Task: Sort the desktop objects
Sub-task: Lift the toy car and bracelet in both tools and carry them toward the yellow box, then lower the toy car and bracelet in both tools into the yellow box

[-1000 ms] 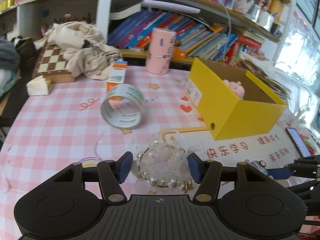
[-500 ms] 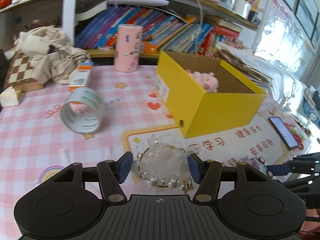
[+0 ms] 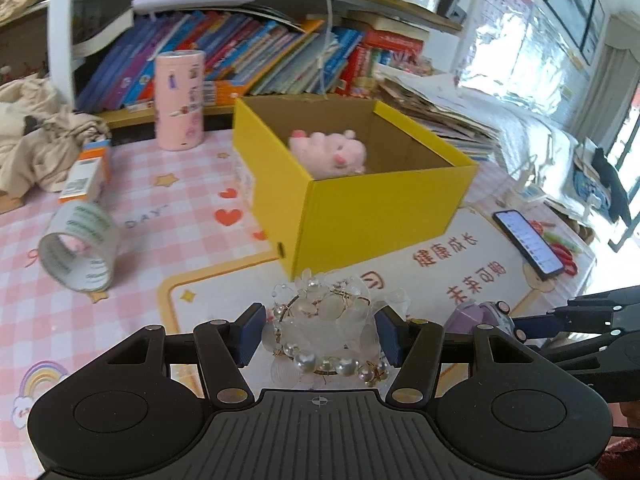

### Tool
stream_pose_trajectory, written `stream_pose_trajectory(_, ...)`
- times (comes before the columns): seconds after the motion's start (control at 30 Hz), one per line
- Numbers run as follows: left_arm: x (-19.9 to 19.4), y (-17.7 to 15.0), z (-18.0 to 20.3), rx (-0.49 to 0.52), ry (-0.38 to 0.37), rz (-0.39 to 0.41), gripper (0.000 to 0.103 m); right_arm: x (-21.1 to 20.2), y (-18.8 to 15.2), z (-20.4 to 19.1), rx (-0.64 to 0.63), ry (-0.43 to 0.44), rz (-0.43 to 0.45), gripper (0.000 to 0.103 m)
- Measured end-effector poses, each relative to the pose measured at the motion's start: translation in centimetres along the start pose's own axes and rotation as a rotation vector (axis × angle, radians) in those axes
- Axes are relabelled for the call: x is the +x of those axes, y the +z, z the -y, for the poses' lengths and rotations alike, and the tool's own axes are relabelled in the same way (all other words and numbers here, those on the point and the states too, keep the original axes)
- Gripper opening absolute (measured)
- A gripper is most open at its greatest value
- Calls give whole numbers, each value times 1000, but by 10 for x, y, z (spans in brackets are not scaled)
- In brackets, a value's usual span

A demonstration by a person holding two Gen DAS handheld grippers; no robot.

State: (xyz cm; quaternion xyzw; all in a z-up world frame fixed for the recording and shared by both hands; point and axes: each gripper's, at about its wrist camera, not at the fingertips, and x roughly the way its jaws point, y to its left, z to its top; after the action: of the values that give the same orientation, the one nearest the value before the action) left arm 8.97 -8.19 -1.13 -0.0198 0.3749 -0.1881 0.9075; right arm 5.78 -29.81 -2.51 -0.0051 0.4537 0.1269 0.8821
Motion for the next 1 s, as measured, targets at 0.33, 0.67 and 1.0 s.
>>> stream_pose_trajectory(0.33, 17, 10, 25, 39, -34, -20, 58, -1, 0, 25, 32, -10, -1, 43)
stream_pose_trajectory(0.67, 22, 31, 52, 93, -47, 28, 58, -1, 17, 45, 8, 12, 21, 43)
stream_pose_trajectory(1.0, 25, 54, 66, 68, -29, 81, 58, 0, 38, 62, -43, 52, 36, 43)
